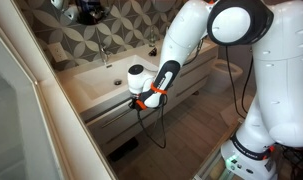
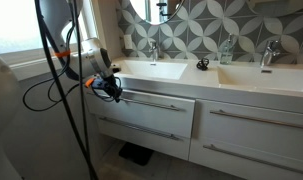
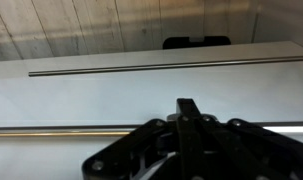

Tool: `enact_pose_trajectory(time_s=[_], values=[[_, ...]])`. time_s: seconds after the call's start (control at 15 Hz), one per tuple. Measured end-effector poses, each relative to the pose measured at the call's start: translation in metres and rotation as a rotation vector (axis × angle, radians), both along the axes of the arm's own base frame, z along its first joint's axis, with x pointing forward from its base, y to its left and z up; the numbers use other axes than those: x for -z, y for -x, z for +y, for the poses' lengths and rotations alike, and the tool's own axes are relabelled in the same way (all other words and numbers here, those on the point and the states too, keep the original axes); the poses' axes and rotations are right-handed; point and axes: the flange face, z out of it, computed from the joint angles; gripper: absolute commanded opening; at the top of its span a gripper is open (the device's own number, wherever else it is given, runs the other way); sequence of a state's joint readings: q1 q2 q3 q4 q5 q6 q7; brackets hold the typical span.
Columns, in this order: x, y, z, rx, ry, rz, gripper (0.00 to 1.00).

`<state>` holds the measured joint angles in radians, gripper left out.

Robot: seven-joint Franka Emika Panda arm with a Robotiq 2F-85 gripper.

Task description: Close the open drawer

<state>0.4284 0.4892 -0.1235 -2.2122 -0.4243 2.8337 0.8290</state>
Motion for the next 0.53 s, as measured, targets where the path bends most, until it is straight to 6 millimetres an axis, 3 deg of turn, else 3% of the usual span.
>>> enact_pose_trajectory(time_s=[0.53], values=[[0.016,-0.015,-0.002,0.005,0.015,-0.112,0.00]])
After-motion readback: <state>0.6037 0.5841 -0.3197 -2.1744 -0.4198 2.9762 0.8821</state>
